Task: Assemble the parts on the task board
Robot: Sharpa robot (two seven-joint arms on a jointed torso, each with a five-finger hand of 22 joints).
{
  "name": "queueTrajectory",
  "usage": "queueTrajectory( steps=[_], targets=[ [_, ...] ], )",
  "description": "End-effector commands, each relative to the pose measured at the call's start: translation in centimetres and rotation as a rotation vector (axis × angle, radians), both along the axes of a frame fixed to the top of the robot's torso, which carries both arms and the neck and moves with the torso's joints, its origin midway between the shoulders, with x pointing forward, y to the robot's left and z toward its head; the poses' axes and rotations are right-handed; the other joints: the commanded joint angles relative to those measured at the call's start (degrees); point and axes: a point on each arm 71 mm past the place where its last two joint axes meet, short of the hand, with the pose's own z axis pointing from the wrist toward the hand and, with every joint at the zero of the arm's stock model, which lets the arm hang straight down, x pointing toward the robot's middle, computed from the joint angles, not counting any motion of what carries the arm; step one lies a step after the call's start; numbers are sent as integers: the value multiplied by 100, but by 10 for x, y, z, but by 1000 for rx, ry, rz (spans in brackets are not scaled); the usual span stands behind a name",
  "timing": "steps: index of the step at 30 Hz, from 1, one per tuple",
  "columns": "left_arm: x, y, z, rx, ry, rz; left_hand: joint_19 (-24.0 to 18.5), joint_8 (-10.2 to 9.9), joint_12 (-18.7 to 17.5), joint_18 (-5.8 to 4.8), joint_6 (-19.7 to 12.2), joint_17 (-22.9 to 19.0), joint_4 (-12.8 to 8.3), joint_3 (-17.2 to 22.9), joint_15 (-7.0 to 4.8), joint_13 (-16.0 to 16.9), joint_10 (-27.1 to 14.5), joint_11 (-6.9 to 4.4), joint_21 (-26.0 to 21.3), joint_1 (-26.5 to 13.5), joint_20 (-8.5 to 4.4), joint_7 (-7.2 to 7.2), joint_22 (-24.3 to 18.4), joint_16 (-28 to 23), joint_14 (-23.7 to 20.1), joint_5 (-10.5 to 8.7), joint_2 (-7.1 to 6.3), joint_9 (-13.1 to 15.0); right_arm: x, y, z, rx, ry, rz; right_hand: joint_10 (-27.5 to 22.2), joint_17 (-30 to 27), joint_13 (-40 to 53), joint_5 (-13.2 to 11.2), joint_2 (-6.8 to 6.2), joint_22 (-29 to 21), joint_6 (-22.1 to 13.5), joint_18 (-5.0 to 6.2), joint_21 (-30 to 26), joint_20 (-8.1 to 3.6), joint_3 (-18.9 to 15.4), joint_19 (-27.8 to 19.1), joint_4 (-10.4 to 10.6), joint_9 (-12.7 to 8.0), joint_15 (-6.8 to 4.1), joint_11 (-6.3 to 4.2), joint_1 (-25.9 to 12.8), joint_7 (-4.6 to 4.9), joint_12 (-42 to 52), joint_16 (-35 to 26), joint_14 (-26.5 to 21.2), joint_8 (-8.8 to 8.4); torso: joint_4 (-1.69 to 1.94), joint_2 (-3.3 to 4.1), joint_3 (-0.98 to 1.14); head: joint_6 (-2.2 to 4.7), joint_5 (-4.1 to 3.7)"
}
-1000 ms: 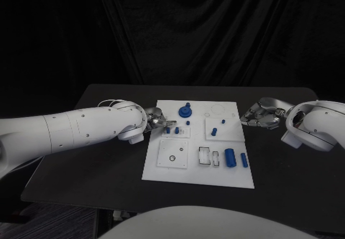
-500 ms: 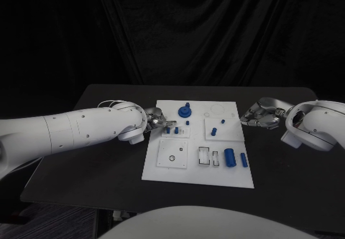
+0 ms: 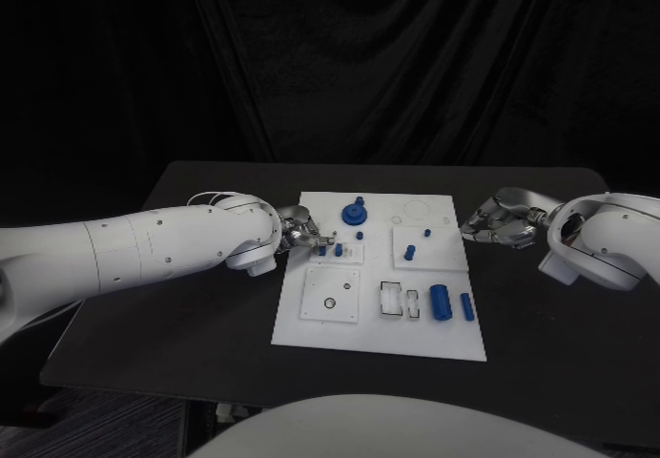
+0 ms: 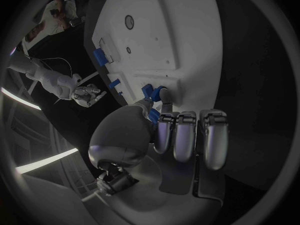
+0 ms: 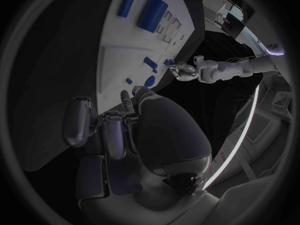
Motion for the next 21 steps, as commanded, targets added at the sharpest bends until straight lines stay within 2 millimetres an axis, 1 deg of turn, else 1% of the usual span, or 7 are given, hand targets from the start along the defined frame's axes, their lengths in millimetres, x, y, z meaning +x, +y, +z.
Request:
queueTrajectory(
  steps=[1, 17, 21],
  targets=[
    [-4, 1, -6, 20, 38, -5, 602, -30, 16, -80, -39, 1509, -16, 39, -2, 1507, 614, -30, -20, 98, -28, 4, 1509, -3, 605, 40, -9, 2, -1, -1, -2, -15, 14, -7, 243, 1016, 1136, 31, 2, 925, 13, 32, -24, 9, 30, -49, -5, -8, 26, 33, 74, 21, -27, -24, 398, -19, 0, 2, 0, 0, -5],
    [-5, 2, -6, 24, 46, -6, 602, -37, 16, -80, -50, 1509, -56, 101, -3, 1507, 614, -33, -20, 221, -29, 0, 1509, -3, 605, 106, -65, 6, -1, 0, -4, -18, 21, -5, 235, 1016, 1128, 31, -4, 919, 10, 36, -45, 9, 35, -59, -3, -9, 27, 34, 73, 23, -31, -24, 398, -19, -5, -3, -1, 0, 12],
    [-4, 3, -6, 25, 46, -5, 602, -30, 16, -80, -38, 1509, -99, 213, -10, 1507, 614, -43, -20, 352, -36, -13, 1509, -3, 605, 179, -57, 13, -1, 0, -5, -19, 24, -4, 235, 1016, 1128, 31, -4, 919, 10, 36, -45, 9, 35, -59, -3, -9, 27, 34, 73, 23, -31, -24, 398, -19, 2, 0, 0, 0, 5]
  ],
)
